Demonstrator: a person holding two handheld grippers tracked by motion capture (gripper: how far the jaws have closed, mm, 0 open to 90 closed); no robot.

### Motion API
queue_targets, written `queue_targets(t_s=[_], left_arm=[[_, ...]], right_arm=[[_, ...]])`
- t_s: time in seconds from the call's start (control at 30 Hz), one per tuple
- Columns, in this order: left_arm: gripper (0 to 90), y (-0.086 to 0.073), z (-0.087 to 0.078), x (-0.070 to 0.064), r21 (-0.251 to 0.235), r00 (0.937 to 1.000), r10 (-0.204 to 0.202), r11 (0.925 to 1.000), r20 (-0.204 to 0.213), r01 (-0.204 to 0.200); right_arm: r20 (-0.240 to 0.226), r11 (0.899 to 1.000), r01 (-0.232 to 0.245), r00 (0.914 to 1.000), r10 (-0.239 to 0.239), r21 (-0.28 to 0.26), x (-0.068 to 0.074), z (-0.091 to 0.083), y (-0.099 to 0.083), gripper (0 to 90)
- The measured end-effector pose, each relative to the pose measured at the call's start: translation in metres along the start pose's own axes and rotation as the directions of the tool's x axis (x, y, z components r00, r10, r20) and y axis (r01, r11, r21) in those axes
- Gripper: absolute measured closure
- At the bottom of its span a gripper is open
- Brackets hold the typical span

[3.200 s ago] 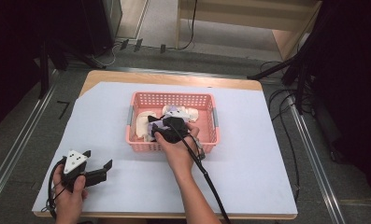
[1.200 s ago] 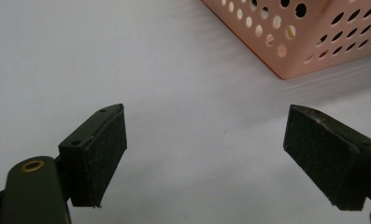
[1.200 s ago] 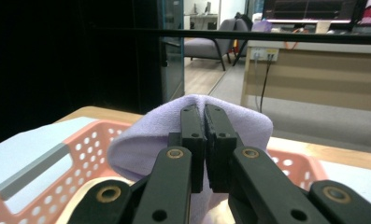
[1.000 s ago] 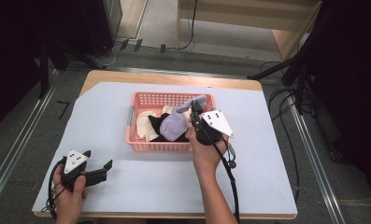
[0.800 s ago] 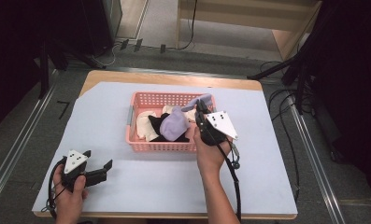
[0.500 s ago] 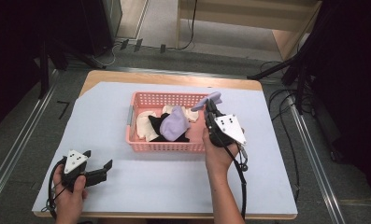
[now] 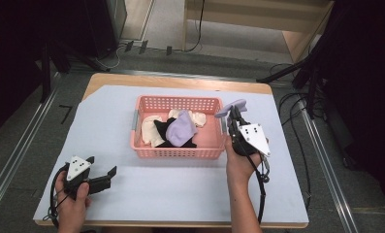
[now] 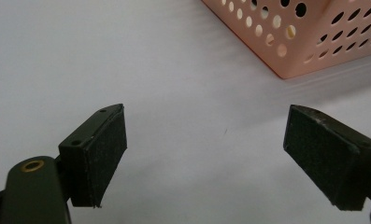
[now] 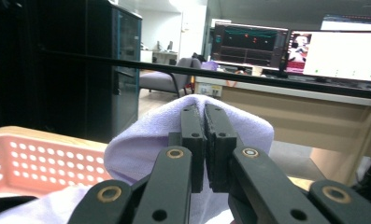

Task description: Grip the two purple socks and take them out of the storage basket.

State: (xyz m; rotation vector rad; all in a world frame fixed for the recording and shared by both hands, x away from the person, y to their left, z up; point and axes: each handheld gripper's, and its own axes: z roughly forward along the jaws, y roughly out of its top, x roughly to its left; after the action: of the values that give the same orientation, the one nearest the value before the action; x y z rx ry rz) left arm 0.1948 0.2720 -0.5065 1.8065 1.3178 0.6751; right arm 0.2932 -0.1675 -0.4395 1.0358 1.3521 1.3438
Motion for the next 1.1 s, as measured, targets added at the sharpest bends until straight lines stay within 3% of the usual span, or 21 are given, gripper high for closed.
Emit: queue_targets(t_s=[0.17,0.43,0.57,0.63,0.8,0.97,1.03,1.1], left_arm=[[14.6,0.0,0.0,0.0,0.0,1.0,0.001,1.0,-0.001,-0.001],[14.6,0.0,0.0,0.0,0.002,1.0,0.003,1.0,0.001,-0.003],[14.6,0.0,0.0,0.0,0.003,1.0,0.003,1.0,0.0,-0.003],[14.6,0.0,0.0,0.0,0.003,1.0,0.004,1.0,0.001,-0.004],[14.6,0.0,0.0,0.0,0.005,1.0,0.004,1.0,0.0,-0.004],[14.6,0.0,0.0,0.0,0.004,1.0,0.006,1.0,0.0,-0.006],[14.5,0.0,0.0,0.0,0.004,1.0,0.006,1.0,-0.001,-0.006],[14.6,0.0,0.0,0.0,0.004,1.0,0.006,1.0,-0.001,-0.006]], right_arm=[[0.049,0.999,0.005,0.9988,-0.007,0.036,-0.016,-0.002,-0.014,88.0],[0.115,0.992,-0.037,0.9931,0.024,0.117,-0.038,-0.004,-0.043,87.8],[0.157,0.982,-0.065,0.9869,0.037,0.175,-0.046,-0.006,-0.058,86.9],[0.181,0.977,-0.066,0.983,0.029,0.204,-0.048,-0.007,-0.063,82.1],[0.219,0.97,-0.098,0.9744,0.049,0.222,-0.047,-0.008,-0.064,63.0],[0.211,0.968,-0.154,0.971,0.112,0.196,-0.042,-0.009,-0.057,57.3],[0.194,0.969,-0.144,0.9754,0.104,0.202,-0.035,-0.008,-0.052,55.9],[0.139,0.976,-0.102,0.9874,0.076,0.194,-0.019,-0.005,-0.043,54.5]])
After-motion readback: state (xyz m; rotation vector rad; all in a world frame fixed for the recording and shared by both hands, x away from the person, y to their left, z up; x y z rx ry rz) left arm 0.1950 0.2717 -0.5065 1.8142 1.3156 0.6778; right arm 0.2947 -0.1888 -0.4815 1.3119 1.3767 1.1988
